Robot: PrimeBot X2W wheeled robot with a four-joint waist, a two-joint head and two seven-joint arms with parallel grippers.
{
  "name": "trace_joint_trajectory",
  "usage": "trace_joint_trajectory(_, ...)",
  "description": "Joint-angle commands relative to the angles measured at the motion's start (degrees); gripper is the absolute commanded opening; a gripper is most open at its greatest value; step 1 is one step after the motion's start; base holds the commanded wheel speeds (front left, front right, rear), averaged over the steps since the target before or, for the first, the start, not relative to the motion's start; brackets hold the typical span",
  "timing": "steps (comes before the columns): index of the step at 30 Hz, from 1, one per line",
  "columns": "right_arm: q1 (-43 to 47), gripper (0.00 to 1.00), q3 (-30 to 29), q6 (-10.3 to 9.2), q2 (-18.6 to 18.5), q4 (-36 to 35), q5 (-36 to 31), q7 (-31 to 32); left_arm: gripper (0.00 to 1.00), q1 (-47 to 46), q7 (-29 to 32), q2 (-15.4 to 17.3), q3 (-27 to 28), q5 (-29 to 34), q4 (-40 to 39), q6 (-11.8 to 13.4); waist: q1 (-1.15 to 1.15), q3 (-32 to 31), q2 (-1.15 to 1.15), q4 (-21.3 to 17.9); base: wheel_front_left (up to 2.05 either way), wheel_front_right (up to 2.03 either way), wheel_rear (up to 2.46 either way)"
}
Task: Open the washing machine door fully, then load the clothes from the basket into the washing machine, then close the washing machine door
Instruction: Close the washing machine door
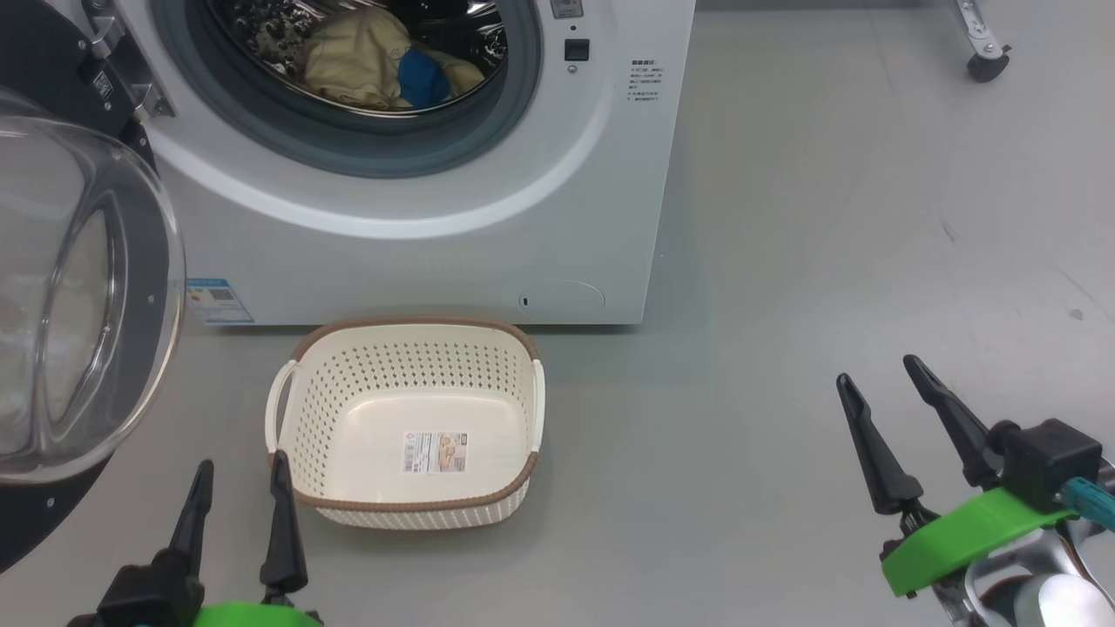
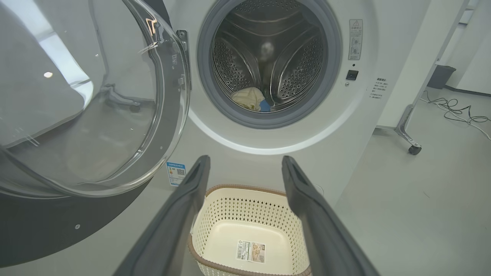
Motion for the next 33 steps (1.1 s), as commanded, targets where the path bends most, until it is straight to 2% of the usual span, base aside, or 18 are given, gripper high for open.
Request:
trace_joint_trajectory(1,-1.10,1.00,0.84,-0.13,-0.80,-2.01,-0.08,-0.10,1.00,-2.47,-0.58,1.45,2.15,0.64,-1.87,3.55,0.00,0.10,0.00,0.13,0.00,0.00,0.00)
trace_joint_trajectory(15,-1.17,1.00,-0.59,-0.13,-1.11,-2.66,-0.53,-0.04,1.00,-3.05,-0.61,1.38,1.98,0.69,-2.07,3.41,0.00,0.51,0.00,3.86,0.00,0.00,0.00)
trace_joint_trajectory(26,-1.16,1.00,-1.61,-0.13,-1.52,-3.35,-0.77,0.20,1.00,-2.85,-0.63,1.01,2.08,1.00,-2.55,3.54,0.00,0.78,0.00,11.25,0.00,0.00,0.00)
trace_joint_trajectory(33,-1.34,1.00,-1.20,-0.13,-1.98,-3.46,-0.78,0.72,1.00,-1.57,-0.64,0.59,2.43,1.24,-3.38,3.57,0.00,0.13,0.00,17.38,0.00,0.00,0.00)
